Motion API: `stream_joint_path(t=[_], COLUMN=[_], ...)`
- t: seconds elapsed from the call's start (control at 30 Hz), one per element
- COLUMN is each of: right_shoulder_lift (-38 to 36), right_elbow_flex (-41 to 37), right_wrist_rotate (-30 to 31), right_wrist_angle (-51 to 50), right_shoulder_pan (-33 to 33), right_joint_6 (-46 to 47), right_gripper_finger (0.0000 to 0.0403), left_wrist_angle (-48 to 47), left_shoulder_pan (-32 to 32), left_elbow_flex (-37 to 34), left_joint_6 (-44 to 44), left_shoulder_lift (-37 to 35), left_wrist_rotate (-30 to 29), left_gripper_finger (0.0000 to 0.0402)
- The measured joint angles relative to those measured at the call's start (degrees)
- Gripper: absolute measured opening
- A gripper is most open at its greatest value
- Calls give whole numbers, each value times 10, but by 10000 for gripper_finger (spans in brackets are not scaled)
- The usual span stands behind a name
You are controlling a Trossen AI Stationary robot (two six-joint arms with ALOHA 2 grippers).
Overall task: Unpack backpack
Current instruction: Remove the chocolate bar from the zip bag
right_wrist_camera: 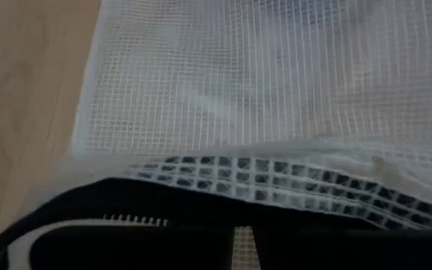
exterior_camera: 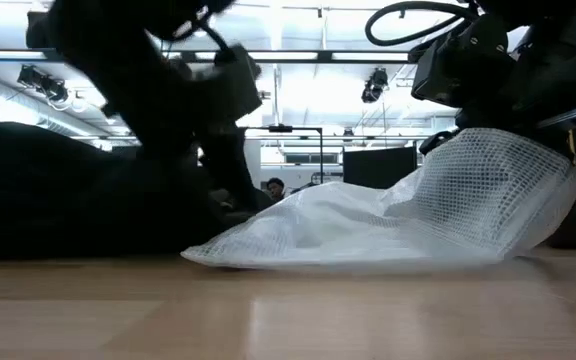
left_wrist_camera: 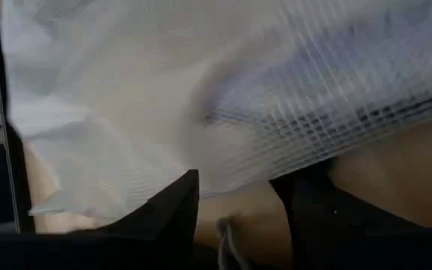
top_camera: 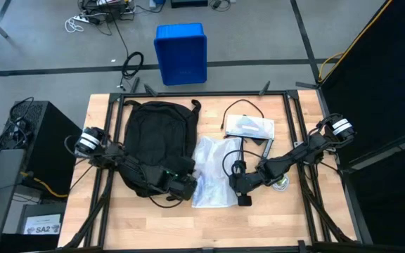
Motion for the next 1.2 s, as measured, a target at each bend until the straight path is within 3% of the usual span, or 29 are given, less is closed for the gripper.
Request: stream_joint_path(t=[0.27, 0.47, 0.77, 0.9, 1.03, 1.2], right_shoulder_lift=[0, 0, 0, 0, 0, 1], right_elbow_flex=[0, 0, 0, 0, 0, 0], right_wrist_rotate=[0, 0, 0, 0, 0, 0], right_wrist_angle=[0, 6, 22, 23, 23, 22], right_shoulder_pan=[0, -1, -3, -3, -3, -3], right_joint_6=[-2, -5, -10, -15, -15, -15], right_gripper_finger=[1, 1, 9, 3, 1, 8], left_wrist_angle=[59, 129, 167, 174, 186, 187], left_shoulder_pan=[3, 5, 5, 5, 0, -1], left_elbow_flex=[0, -1, -1, -1, 3, 23], left_joint_6=[5, 70, 82, 95, 111, 120], left_shoulder_lift=[33, 40, 50, 50, 51, 52], left_wrist_rotate=[-58, -35, -28, -33, -41, -49], left_gripper_finger=[188, 177, 134, 94, 19, 5])
